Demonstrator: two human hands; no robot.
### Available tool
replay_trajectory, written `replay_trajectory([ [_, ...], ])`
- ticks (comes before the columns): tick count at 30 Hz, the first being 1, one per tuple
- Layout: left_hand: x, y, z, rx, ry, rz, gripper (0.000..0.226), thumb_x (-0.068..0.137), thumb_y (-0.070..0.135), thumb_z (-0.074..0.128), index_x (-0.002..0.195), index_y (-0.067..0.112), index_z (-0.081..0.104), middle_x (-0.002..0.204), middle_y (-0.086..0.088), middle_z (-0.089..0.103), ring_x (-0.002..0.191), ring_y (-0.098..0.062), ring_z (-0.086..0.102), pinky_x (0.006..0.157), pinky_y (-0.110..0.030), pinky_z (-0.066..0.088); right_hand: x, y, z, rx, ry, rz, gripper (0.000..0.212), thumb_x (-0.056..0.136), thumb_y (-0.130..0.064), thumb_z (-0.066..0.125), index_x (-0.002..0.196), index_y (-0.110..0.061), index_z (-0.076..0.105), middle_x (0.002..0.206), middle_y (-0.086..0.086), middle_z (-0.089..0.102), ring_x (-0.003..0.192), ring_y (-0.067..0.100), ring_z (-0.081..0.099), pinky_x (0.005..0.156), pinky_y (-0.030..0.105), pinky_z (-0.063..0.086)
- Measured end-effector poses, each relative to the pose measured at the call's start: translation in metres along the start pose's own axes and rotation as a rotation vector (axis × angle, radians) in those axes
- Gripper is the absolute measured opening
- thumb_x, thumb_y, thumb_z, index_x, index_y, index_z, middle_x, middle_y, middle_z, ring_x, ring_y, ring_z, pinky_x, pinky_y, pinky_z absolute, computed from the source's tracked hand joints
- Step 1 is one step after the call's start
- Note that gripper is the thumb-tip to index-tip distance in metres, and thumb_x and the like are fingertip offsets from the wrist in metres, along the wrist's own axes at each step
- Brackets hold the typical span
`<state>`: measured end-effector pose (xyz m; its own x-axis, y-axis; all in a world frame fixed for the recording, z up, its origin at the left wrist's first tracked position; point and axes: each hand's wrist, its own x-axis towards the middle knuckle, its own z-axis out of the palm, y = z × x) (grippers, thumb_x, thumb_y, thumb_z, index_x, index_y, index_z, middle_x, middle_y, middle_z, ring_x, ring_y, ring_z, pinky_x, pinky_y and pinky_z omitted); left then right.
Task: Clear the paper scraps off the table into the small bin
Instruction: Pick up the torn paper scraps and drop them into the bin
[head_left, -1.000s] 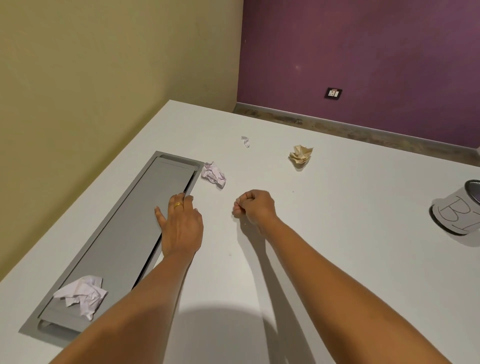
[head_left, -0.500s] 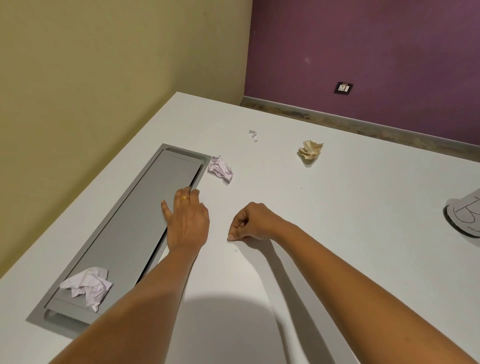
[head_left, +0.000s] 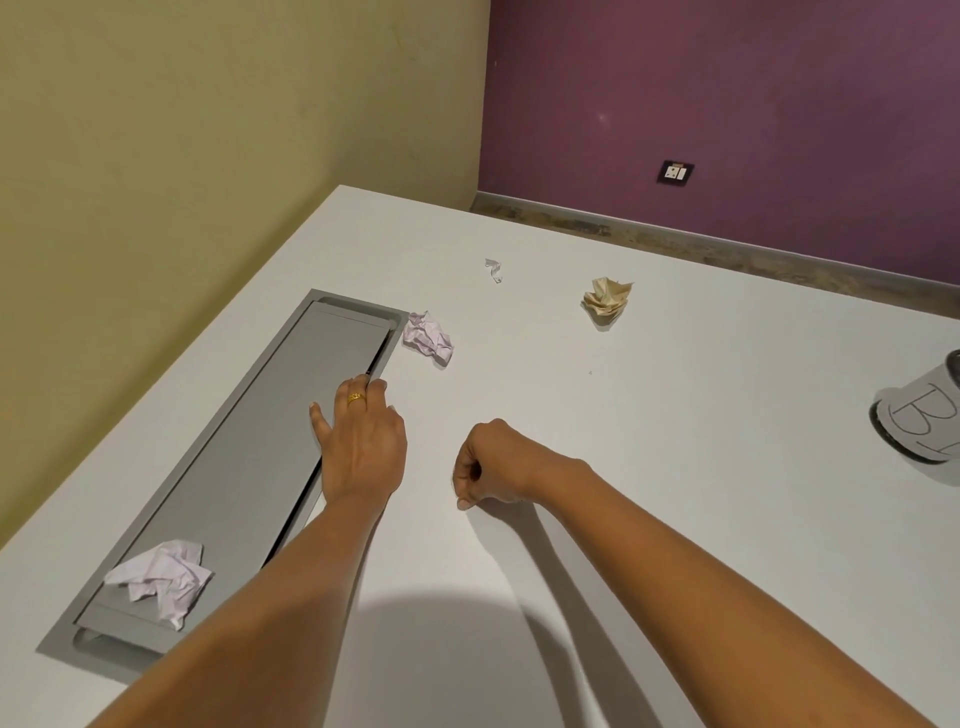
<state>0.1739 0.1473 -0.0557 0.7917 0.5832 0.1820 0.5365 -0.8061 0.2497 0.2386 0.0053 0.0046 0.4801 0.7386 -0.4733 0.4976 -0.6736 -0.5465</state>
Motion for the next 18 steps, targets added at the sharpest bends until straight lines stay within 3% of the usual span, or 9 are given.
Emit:
replay_trajectory([
  [6,0.000,0.000,0.000,-0.003,-0.007,-0.006,0.033,0.090,0.010,0.047,0.123,0.008,0.047,0.132,-0.013,0.050,0.128,-0.028,0.043,0.107,-0.060,0.027,0.001,-0.017,0.011,-0.179,0.025,0.063,0.016,0.083,0.011,0.051,0.091,0.005,0.063,0.098,0.018,0.063,0.084,0.032,0.058,0.078,0.035,0.051],
  [8,0.000,-0.001,0.000,0.003,-0.003,0.000,0.033,0.090,0.009,0.047,0.123,0.007,0.048,0.131,-0.013,0.051,0.127,-0.028,0.044,0.107,-0.060,0.027,0.001,-0.020,0.013,-0.252,0.015,0.079,0.016,0.083,0.012,0.045,0.075,0.003,0.056,0.089,0.018,0.057,0.075,0.029,0.050,0.066,0.030,0.045],
  [10,0.000,-0.001,0.001,0.004,-0.004,0.004,0.033,0.090,0.010,0.046,0.123,0.008,0.048,0.131,-0.013,0.050,0.127,-0.027,0.044,0.107,-0.060,0.027,-0.001,-0.022,0.016,-0.309,0.005,0.094,0.034,0.084,0.012,0.044,0.056,-0.006,0.036,0.066,0.010,0.042,0.060,0.026,0.040,0.049,0.025,0.033],
  [12,0.001,-0.001,0.001,-0.002,-0.009,0.000,0.033,0.091,0.011,0.045,0.124,0.008,0.047,0.132,-0.012,0.049,0.128,-0.027,0.043,0.108,-0.059,0.026,-0.002,-0.021,0.020,-0.325,-0.004,0.097,0.041,0.087,0.009,0.044,0.054,-0.010,0.029,0.059,0.005,0.032,0.050,0.018,0.032,0.043,0.023,0.025],
  [15,0.001,-0.001,0.001,-0.007,-0.003,-0.003,0.033,0.091,0.011,0.045,0.124,0.009,0.047,0.132,-0.012,0.049,0.128,-0.026,0.043,0.108,-0.059,0.026,-0.002,-0.015,0.022,-0.210,-0.008,0.119,0.036,0.089,0.005,0.041,0.056,-0.008,0.032,0.063,0.007,0.040,0.056,0.022,0.039,0.047,0.023,0.028],
  [18,0.001,-0.001,0.001,-0.007,-0.004,-0.003,0.033,0.091,0.011,0.045,0.123,0.009,0.047,0.132,-0.011,0.049,0.129,-0.026,0.043,0.108,-0.059,0.025,-0.007,-0.004,0.012,0.148,0.045,0.145,0.018,0.087,-0.001,0.045,0.070,-0.008,0.047,0.092,0.017,0.065,0.079,0.029,0.057,0.061,0.024,0.039],
])
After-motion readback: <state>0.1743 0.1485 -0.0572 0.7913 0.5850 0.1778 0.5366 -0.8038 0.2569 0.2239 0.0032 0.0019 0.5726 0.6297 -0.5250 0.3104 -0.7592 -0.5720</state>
